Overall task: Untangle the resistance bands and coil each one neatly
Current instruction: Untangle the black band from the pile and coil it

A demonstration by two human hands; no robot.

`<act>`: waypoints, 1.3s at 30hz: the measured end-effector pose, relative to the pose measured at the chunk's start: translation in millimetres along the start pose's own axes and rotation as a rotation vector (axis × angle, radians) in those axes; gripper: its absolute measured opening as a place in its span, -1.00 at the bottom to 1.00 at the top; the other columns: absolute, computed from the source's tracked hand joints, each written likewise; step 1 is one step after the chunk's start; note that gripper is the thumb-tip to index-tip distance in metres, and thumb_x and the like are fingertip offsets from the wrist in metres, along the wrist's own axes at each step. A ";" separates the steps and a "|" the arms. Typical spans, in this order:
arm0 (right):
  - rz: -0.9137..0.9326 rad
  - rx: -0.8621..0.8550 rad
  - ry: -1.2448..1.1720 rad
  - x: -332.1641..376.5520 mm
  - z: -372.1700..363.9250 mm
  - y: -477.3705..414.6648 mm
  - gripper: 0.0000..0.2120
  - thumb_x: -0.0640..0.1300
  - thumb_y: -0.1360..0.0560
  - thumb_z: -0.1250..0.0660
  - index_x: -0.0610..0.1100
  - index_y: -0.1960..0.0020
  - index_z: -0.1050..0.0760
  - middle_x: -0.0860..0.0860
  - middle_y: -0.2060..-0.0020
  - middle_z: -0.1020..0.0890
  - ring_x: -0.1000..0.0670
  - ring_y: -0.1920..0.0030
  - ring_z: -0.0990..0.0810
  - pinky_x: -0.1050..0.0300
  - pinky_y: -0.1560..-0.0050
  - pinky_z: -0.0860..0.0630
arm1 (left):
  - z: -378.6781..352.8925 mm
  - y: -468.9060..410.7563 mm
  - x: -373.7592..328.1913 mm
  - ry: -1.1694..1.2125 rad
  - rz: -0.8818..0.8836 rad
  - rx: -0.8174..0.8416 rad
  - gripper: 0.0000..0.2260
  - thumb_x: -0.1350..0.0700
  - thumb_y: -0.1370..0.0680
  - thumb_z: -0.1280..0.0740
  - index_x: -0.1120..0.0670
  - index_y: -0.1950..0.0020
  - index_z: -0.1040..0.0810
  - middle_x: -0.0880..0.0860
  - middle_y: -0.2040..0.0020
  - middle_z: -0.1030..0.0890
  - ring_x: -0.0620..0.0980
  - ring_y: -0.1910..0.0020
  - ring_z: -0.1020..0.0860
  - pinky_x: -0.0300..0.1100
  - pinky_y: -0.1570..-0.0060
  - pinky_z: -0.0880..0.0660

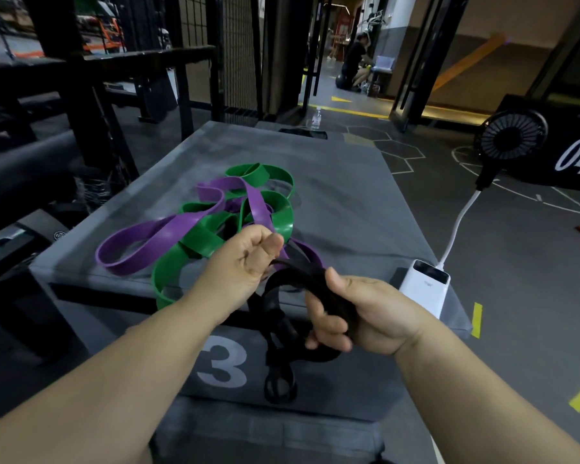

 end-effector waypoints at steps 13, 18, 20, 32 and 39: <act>-0.134 0.022 -0.164 3.5 7.8 10.3 -0.54 0.33 -0.34 -0.44 -0.09 0.27 -0.54 0.10 0.62 -0.40 0.21 0.71 -0.23 0.35 0.59 -0.29 | -41.4 10.6 -15.1 -0.021 -0.124 0.374 -0.36 -0.50 -0.30 -0.27 0.03 -0.02 -0.61 0.10 0.11 -0.63 0.07 0.09 -0.60 -0.06 0.04 -0.50; -0.092 -0.141 -0.123 8.2 25.4 14.7 -0.53 0.22 -0.15 -0.62 -0.12 0.27 -0.55 0.06 0.56 -0.37 0.19 0.68 -0.26 0.30 0.56 -0.34 | -41.8 11.8 -9.9 0.048 -0.026 0.352 -0.59 -0.22 -0.37 -0.36 0.12 0.07 -0.59 0.05 0.32 -0.60 -0.04 0.28 -0.55 -0.12 0.18 -0.48; -0.067 -0.143 -0.102 11.1 26.7 14.1 -0.48 0.12 -0.12 -0.67 -0.17 0.20 -0.49 0.06 0.54 -0.36 0.16 0.63 -0.33 0.26 0.52 -0.39 | -40.9 12.3 -3.9 0.188 0.071 0.332 -0.62 -0.15 -0.37 -0.40 0.15 0.07 -0.57 0.01 0.37 -0.60 0.00 0.36 -0.57 -0.14 0.28 -0.53; 0.084 -0.132 -0.216 25.2 35.7 14.9 -0.56 0.06 -0.20 -0.64 -0.16 0.11 -0.54 0.03 0.46 -0.44 0.09 0.52 -0.45 0.25 0.52 -0.42 | -50.2 15.4 -7.6 0.411 0.197 0.315 -0.93 0.23 -0.50 -0.30 0.17 0.04 -0.49 0.03 0.30 -0.59 -0.08 0.41 -0.54 -0.30 0.40 -0.48; 0.223 0.123 -0.318 38.7 17.7 11.6 -0.71 -0.13 -0.60 -0.27 -0.25 -0.25 -0.50 0.05 0.40 -0.49 0.02 0.34 -0.61 -0.11 -0.11 -0.57 | -63.4 24.6 14.3 0.542 0.364 0.343 -0.67 -0.03 -0.46 -0.38 0.06 -0.18 -0.49 0.15 -0.07 -0.59 0.08 -0.06 -0.56 0.02 -0.14 -0.50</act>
Point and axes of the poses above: each hand's wrist, its own y-axis away from the middle knuckle, its own z-axis out of the back of the hand, x = y × z, the point moved 10 cm from there along -y, towards the middle knuckle
